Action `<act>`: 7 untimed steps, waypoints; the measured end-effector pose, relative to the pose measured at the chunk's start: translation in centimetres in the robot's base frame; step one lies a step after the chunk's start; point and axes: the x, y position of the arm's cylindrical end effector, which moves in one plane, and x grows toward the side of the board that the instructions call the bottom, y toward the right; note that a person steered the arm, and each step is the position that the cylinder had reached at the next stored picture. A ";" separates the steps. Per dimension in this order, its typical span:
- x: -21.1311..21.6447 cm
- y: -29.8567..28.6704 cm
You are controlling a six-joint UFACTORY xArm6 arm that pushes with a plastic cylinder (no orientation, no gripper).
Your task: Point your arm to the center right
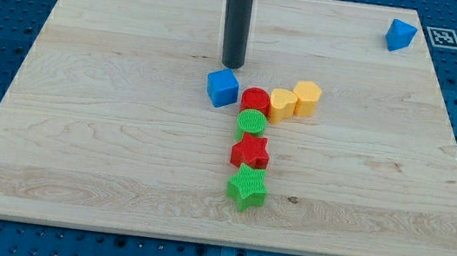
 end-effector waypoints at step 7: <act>0.0 3.4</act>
